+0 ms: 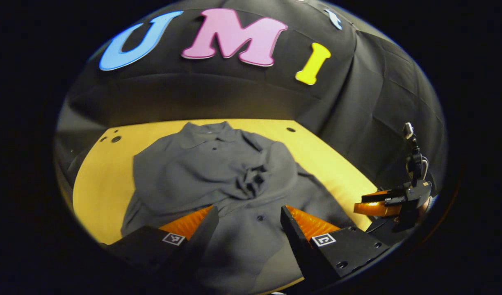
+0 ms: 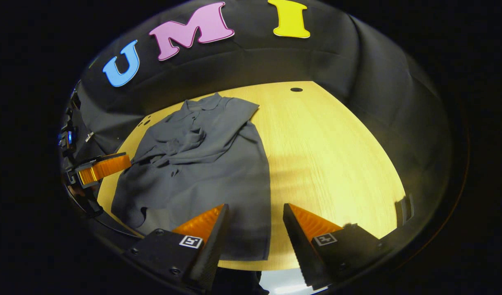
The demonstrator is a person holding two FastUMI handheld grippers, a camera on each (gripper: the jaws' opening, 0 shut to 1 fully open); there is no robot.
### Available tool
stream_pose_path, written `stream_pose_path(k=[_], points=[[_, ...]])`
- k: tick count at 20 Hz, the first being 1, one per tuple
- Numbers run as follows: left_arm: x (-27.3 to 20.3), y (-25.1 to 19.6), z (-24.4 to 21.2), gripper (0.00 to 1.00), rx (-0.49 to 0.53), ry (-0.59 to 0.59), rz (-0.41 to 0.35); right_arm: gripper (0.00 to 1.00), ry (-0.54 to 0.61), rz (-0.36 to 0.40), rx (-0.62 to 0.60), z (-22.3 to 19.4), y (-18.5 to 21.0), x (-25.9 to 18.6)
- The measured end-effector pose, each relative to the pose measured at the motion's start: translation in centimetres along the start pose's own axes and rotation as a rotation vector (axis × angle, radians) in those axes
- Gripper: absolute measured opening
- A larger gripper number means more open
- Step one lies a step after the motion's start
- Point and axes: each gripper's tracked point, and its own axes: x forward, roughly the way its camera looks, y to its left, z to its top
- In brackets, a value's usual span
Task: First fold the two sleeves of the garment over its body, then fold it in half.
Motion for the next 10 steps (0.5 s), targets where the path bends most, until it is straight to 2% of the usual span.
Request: stream_pose_path(k=[3,10], points=[[-2.7,4.3,-2.5,0.96,-0.011,0.023,0.080,0.87,0.015,-0.028,0.002,-1.3,0.5,-0.5],[-8.4,11.8,-9.1,0.96,0.016,0.118,0.206,0.87,0.064,-0.089,0.019,-4.0,0.6,-0.8]])
